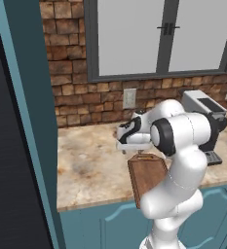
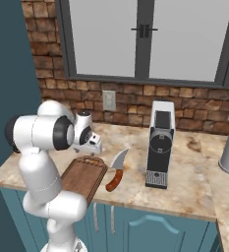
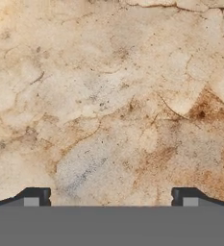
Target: Move the cutting board and knife to the sink. Then move spray from the cabinet to the counter.
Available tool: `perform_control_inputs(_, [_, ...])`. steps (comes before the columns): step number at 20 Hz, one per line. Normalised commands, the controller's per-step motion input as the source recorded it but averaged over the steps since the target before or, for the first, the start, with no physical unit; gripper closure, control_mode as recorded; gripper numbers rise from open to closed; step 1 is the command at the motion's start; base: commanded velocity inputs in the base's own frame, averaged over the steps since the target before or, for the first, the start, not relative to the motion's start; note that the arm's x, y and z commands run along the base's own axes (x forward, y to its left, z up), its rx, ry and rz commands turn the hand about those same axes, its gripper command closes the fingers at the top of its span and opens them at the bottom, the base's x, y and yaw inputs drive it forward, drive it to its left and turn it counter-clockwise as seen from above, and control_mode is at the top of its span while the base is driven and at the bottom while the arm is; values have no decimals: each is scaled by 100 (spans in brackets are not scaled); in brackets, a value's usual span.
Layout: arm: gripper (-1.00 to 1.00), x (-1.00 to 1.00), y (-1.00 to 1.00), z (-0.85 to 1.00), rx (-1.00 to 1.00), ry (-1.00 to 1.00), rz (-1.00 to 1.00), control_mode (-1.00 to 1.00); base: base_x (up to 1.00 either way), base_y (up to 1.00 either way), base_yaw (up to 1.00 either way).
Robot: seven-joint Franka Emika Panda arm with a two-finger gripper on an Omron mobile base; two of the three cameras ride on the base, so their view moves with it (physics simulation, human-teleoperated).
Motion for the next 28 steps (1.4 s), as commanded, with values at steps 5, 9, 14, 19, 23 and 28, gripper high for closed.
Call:
perform_control_inputs(5, [-100, 52, 0, 27, 0, 2, 0, -100, 0, 0, 0])
perform_control_inputs(9, [-100, -13, -13, 42, 0, 0, -3, -100, 0, 0, 0])
perform_control_inputs(14, [-100, -91, -9, 24, 0, 0, -6, -100, 0, 0, 0])
perform_control_inputs(19, [-100, -100, 0, 31, 0, 0, -4, -100, 0, 0, 0])
perform_control_inputs(23, [-100, -95, 0, 37, 0, 0, -1, -100, 0, 0, 0])
perform_control_inputs(28, [-100, -62, 0, 44, -1, 0, 0, -100, 0, 0, 0])
